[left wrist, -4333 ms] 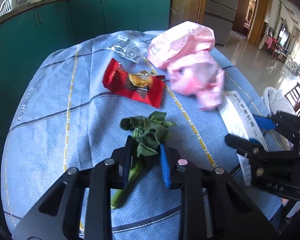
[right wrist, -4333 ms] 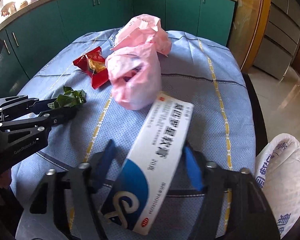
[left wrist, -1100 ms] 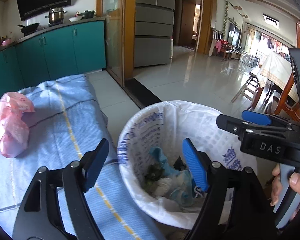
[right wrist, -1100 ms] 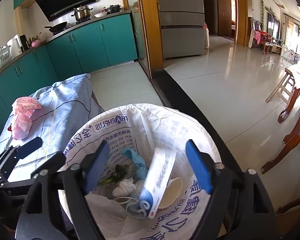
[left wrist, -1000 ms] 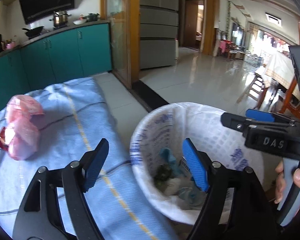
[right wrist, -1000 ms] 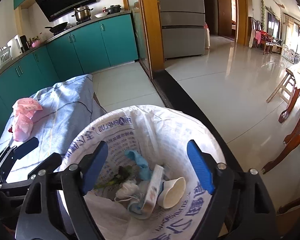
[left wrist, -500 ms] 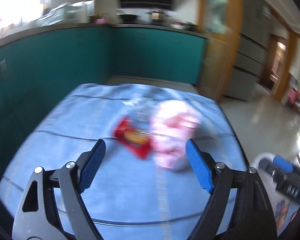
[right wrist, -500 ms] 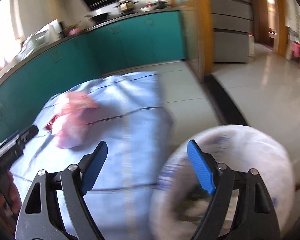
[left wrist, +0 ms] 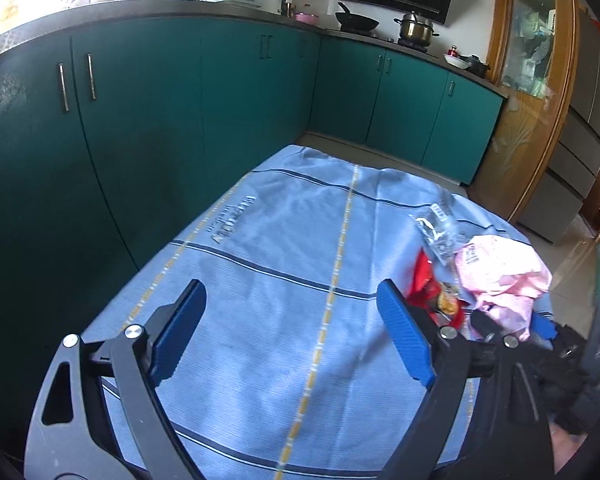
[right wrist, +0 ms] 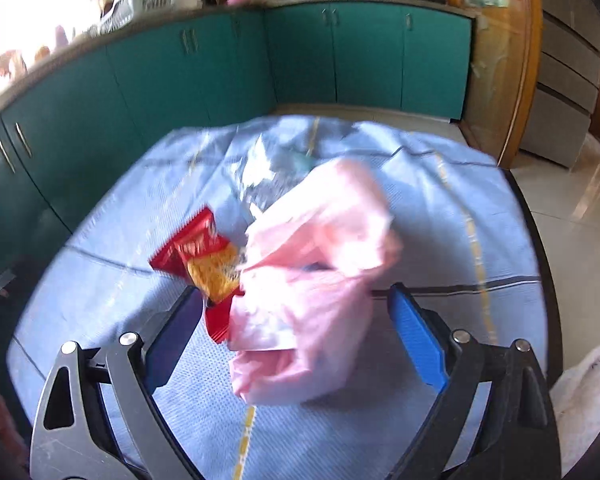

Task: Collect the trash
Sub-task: 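Move both open tools back over the table toward the pink bags, then close the right tool on a pink plastic bag and lift it, then close the left tool on the red snack wrapper while the right tool holds the bag, then carry the wrapper with the left tool over the bin while the right tool carries the bag, then open the left tool over the bin while the right tool releases the pink bag, then close the left tool on the second pink bag while the right tool reaches the clear packet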

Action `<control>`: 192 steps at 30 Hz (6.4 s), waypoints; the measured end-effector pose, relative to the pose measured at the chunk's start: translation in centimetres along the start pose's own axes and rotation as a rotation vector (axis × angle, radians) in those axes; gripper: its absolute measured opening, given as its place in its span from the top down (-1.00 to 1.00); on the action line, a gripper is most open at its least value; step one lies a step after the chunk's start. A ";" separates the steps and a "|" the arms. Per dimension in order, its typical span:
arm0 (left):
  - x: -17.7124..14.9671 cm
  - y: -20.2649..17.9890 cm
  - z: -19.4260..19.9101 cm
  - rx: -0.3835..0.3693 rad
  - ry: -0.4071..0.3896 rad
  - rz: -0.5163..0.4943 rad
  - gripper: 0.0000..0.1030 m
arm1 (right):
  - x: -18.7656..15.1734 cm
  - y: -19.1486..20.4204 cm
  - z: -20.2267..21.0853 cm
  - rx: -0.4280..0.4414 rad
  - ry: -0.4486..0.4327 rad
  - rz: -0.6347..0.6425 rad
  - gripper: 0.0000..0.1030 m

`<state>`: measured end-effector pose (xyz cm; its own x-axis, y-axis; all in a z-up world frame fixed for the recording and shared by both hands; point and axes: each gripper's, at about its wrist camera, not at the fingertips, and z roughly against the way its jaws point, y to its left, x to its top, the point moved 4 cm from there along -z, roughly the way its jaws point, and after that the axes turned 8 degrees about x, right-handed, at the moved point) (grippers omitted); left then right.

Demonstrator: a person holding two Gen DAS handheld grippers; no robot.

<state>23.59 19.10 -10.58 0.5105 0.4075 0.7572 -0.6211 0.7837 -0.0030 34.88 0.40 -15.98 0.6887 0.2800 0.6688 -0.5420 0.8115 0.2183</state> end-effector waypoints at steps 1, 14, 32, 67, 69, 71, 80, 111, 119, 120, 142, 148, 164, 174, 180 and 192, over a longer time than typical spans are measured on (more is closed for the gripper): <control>0.0 0.2 -0.2 0.005 0.003 0.001 -0.70 | -0.3 0.3 -0.4 0.006 0.009 0.008 -0.74; -0.5 -0.9 -0.2 -0.005 0.019 -0.023 -0.70 | -3.3 1.8 5.2 0.186 -0.015 0.061 -0.15; -1.8 -12.2 -2.2 -0.319 0.093 -0.359 -0.83 | -7.2 -2.9 7.9 0.168 0.044 0.004 -0.65; -2.1 -10.3 2.5 -0.446 -0.084 -0.430 -0.01 | -8.6 -2.5 7.5 0.144 0.052 0.056 -0.44; -1.8 -10.0 2.8 -0.436 -0.105 -0.418 -0.02 | -8.8 -2.1 7.2 0.134 0.071 0.076 -0.44; -1.6 -9.7 2.9 -0.439 -0.110 -0.414 -0.02 | -9.2 -1.7 6.9 0.115 0.090 0.095 -0.50; -1.5 -9.3 3.5 -0.442 -0.131 -0.393 -0.02 | -10.2 -0.7 5.9 0.065 0.116 0.146 -0.28; -2.7 -11.1 5.0 -0.454 -0.137 -0.410 -0.02 | -7.7 -4.0 12.4 0.066 -0.125 0.049 -0.24; -4.3 -15.5 8.3 -0.556 -0.146 -0.443 -0.02 | -8.0 -9.3 17.3 -0.032 -0.210 -0.050 -0.24; -4.7 -16.1 8.7 -0.568 -0.143 -0.451 -0.02 | -8.4 -10.3 18.1 -0.055 -0.220 -0.069 -0.24; -21.3 -34.6 15.1 -0.829 -0.002 -0.753 -0.05 | -19.5 -26.2 27.7 -0.412 -0.228 -0.405 -0.24; -22.6 -35.7 15.1 -0.828 -0.002 -0.768 -0.05 | -19.5 -26.1 28.3 -0.402 -0.243 -0.416 -0.25; -23.4 -35.8 15.3 -0.781 -0.048 -0.808 -0.27 | -19.6 -25.4 27.4 -0.415 -0.209 -0.377 -0.28; -22.2 -35.0 15.3 -0.764 -0.073 -0.782 -0.49 | -18.6 -24.5 27.4 -0.409 -0.242 -0.349 -0.58; -20.3 -33.2 14.6 -0.686 -0.119 -0.771 -0.49 | -17.0 -23.8 27.3 -0.388 -0.278 -0.361 -0.59; -4.9 -24.6 5.8 -0.372 -0.122 -0.508 -0.63 | -10.1 -17.9 21.7 -0.269 -0.281 -0.255 -0.68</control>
<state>32.86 -4.94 -10.43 0.6022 -0.0961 0.7926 -0.0605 0.9844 0.1653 27.16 -28.06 -11.15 0.6062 -0.0654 0.7926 -0.2026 0.9510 0.2334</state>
